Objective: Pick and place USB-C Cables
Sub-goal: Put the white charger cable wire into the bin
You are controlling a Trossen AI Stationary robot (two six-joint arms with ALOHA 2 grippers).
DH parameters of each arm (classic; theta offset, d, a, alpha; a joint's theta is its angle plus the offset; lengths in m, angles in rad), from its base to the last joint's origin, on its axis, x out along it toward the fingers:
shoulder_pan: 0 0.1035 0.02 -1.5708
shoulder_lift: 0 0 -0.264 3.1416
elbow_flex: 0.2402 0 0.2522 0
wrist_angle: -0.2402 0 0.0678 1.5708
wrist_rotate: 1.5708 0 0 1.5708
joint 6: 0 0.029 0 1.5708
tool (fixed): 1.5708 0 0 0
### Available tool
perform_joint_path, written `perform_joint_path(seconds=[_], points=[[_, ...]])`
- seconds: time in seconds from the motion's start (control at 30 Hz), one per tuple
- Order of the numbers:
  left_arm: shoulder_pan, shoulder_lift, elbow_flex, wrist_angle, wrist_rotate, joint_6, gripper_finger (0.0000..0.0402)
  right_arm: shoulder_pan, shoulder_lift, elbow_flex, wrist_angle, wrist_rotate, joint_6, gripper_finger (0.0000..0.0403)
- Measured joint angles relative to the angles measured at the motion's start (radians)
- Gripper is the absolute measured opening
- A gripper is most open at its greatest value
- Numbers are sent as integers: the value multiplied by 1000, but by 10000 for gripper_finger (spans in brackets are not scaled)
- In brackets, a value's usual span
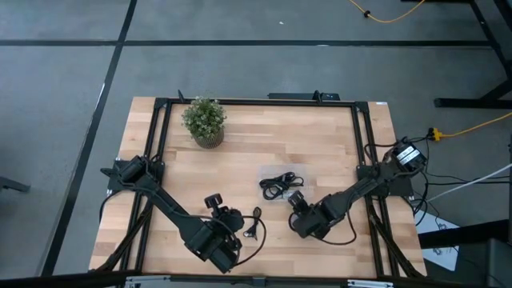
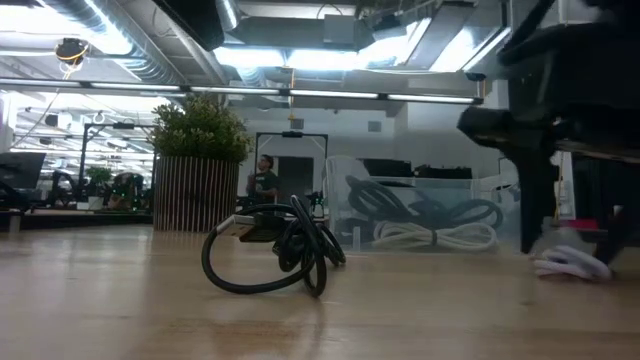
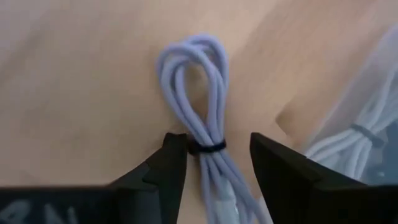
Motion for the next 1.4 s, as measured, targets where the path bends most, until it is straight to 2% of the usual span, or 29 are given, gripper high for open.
perform_joint_path(seconds=[0.13,0.3,0.4,0.57,0.7,0.87,1.1,1.23,1.4], points=[[9,0,0,5,0,1,81,-31,-1,-3,6,-82,-5,175],[22,0,0,5,2,5,81,-54,-3,-3,4,-230,64,140],[29,0,0,5,3,8,81,-52,-3,-3,3,-260,124,105],[36,0,0,4,4,8,81,-34,0,19,-1,-262,293,26],[38,0,0,4,4,8,81,-17,5,80,-4,-169,419,23],[38,0,0,4,4,8,81,-6,3,198,-44,-54,424,23],[36,0,0,4,4,8,81,-56,2,345,-278,276,450,23],[36,0,0,4,4,8,81,-126,1,354,-324,310,453,23],[36,0,0,4,4,8,81,-212,0,321,-325,219,526,50]])
